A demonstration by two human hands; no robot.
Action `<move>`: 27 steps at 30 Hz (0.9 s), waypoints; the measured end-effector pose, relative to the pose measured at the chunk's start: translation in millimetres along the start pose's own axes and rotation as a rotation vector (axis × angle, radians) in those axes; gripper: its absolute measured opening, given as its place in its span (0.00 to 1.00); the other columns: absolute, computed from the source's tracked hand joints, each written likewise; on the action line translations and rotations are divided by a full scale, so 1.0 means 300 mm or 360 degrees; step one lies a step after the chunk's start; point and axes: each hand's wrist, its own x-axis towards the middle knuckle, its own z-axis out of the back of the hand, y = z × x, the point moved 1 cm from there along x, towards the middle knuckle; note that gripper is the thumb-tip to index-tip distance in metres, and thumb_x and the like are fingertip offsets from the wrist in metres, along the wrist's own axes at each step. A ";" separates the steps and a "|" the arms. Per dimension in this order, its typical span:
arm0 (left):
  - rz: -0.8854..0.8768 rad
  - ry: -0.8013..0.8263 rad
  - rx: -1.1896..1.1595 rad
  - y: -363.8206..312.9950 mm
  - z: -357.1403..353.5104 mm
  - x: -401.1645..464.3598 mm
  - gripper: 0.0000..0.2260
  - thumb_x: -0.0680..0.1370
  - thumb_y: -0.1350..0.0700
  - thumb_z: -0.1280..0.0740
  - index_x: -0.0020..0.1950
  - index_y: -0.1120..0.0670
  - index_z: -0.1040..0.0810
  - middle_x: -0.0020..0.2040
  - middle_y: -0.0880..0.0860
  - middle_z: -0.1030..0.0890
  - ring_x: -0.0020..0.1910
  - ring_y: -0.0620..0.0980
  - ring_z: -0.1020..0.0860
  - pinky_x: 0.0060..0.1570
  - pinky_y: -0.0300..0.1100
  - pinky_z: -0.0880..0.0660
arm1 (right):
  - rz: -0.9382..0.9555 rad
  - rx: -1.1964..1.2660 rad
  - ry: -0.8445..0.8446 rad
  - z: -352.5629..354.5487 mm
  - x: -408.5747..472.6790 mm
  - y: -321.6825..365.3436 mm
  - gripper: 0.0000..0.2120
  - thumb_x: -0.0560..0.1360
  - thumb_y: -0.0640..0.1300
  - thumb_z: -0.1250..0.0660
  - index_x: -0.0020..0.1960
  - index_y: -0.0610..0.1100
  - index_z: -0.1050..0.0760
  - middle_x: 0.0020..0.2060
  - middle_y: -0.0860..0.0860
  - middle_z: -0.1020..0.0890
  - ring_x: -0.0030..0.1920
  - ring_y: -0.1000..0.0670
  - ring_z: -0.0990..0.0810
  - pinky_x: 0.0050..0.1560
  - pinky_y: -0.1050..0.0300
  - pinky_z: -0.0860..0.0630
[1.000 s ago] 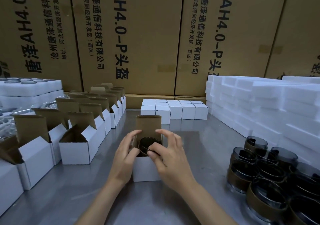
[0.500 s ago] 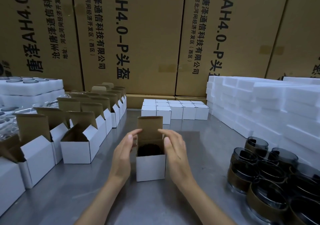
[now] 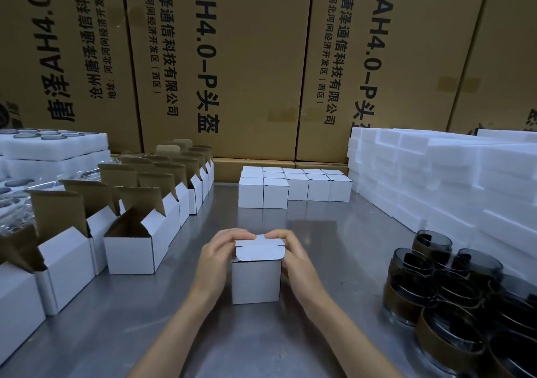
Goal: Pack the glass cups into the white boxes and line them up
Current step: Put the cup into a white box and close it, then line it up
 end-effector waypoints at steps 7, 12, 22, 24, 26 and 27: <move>-0.0197 0.0126 0.0214 -0.007 -0.012 -0.037 0.19 0.69 0.41 0.36 0.50 0.52 0.18 0.53 0.48 0.21 0.56 0.43 0.23 0.56 0.37 0.29 | 0.0117 0.0034 0.0032 0.020 0.003 -0.034 0.12 0.76 0.52 0.38 0.52 0.45 0.24 0.53 0.50 0.19 0.51 0.55 0.23 0.53 0.57 0.28; -0.0211 -0.0015 0.0255 -0.010 -0.021 -0.031 0.08 0.71 0.46 0.31 0.46 0.47 0.19 0.48 0.44 0.19 0.51 0.43 0.21 0.50 0.42 0.24 | 0.0326 -0.0030 0.0017 0.014 0.009 -0.037 0.16 0.72 0.55 0.35 0.51 0.44 0.25 0.46 0.54 0.20 0.47 0.59 0.21 0.46 0.68 0.27; -0.0170 0.0020 0.0291 -0.001 -0.011 -0.037 0.12 0.70 0.45 0.29 0.50 0.48 0.18 0.56 0.46 0.20 0.57 0.38 0.24 0.55 0.38 0.26 | 0.0354 -0.0026 0.0064 0.024 0.025 -0.062 0.04 0.77 0.44 0.33 0.51 0.46 0.25 0.46 0.55 0.20 0.47 0.60 0.22 0.47 0.68 0.28; -0.0163 0.0018 0.0283 -0.001 -0.006 -0.036 0.10 0.71 0.46 0.27 0.50 0.47 0.17 0.56 0.45 0.20 0.57 0.38 0.24 0.55 0.40 0.25 | 0.0382 -0.0070 0.0054 0.026 0.026 -0.064 0.05 0.76 0.46 0.34 0.51 0.46 0.25 0.46 0.55 0.19 0.49 0.59 0.22 0.48 0.68 0.28; -0.0147 -0.0003 0.0286 -0.004 -0.002 -0.035 0.11 0.69 0.44 0.30 0.49 0.46 0.17 0.55 0.44 0.20 0.57 0.38 0.23 0.53 0.40 0.24 | 0.0395 -0.0113 0.0027 0.024 0.020 -0.063 0.10 0.74 0.52 0.34 0.51 0.49 0.25 0.47 0.56 0.19 0.52 0.56 0.22 0.51 0.65 0.27; -0.0139 -0.0015 0.0288 -0.006 -0.002 -0.034 0.12 0.68 0.43 0.31 0.49 0.45 0.17 0.55 0.44 0.19 0.57 0.38 0.23 0.52 0.39 0.24 | 0.0397 -0.0122 0.0015 0.022 0.018 -0.064 0.11 0.73 0.55 0.34 0.51 0.50 0.25 0.48 0.57 0.19 0.53 0.55 0.22 0.51 0.65 0.27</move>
